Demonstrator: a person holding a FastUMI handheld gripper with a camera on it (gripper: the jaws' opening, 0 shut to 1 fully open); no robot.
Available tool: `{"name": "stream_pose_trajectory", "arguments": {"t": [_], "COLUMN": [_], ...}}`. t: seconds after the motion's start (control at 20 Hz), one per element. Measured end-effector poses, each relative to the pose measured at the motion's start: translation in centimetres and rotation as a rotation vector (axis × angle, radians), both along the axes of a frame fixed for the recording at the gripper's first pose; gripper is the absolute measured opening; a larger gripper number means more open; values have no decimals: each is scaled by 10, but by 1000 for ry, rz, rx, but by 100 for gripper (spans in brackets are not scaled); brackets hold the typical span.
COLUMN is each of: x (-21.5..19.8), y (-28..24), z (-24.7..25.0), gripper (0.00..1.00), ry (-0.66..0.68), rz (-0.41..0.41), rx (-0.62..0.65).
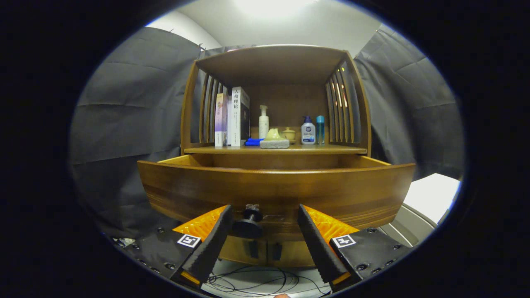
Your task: Pull open the drawer, take out the items inside it, and place them on the countertop above the cabinet.
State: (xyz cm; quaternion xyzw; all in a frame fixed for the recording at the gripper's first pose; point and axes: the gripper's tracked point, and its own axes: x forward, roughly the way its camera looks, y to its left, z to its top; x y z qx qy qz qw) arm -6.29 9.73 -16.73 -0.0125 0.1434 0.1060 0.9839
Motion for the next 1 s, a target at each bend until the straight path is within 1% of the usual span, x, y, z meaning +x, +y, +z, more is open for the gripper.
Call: {"name": "stream_pose_trajectory", "arguments": {"t": [0.2, 0.25, 0.35, 0.4, 0.65, 0.85, 1.0], "x": [12, 13, 14, 16, 26, 43, 63], "y": [3, -1, 2, 1, -8, -5, -4], "z": [-17, -19, -16, -15, -25, -19, -21], "gripper": [100, 100, 95, 95, 96, 96, 96], "ry": [53, 57, 43, 34, 27, 18, 37], "rz": [-7, -30, -33, -35, -64, -74, -79], "rx": [3, 7, -2, -18, -24, -12, -5]}}
